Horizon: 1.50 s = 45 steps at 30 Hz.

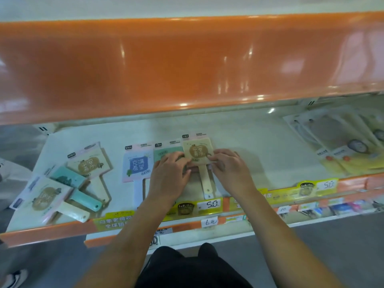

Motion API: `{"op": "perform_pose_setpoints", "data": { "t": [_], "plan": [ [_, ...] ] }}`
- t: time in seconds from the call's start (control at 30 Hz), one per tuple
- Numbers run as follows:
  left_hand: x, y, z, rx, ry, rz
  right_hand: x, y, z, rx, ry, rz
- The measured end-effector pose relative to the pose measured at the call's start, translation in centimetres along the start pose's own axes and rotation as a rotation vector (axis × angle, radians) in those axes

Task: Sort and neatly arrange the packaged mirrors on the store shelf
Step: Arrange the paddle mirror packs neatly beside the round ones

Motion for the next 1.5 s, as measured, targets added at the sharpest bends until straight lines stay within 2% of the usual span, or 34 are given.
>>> {"op": "perform_pose_setpoints", "data": {
  "t": [0.2,0.47,0.73,0.9,1.03,1.27,1.5],
  "plan": [
    [0.0,0.1,0.0,0.005,-0.004,0.005,-0.2,0.1,0.2,0.014,0.072,-0.018],
    [0.1,0.6,0.3,0.026,-0.02,0.01,-0.5,1.3,0.8,0.088,0.076,0.087],
    [0.0,1.3,1.0,0.055,-0.024,-0.018,0.1,1.7,0.5,0.068,0.046,0.038],
    [0.2,1.7,1.4,0.106,-0.021,-0.031,1.1,1.4,0.0,0.026,-0.004,-0.083],
    [0.8,2.2,1.8,0.11,0.021,-0.033,1.2,1.6,-0.1,0.055,-0.023,0.001],
    [1.8,4.8,1.4,0.167,-0.04,0.081,-0.2,2.0,-2.6,0.241,-0.107,0.053],
    [4.0,8.7,-2.6,0.319,-0.089,0.175,-3.2,2.6,-7.9,0.404,-0.152,-0.139]
  ]
}}
Point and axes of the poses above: each hand's wrist, its own y-axis away from the middle knuckle, its own x-axis out of the back of the hand, z = x × y, the point moved 1 cm from there along -y, towards the middle knuckle, and after that the axes turned 2 degrees about -z, right-handed, at the moved point
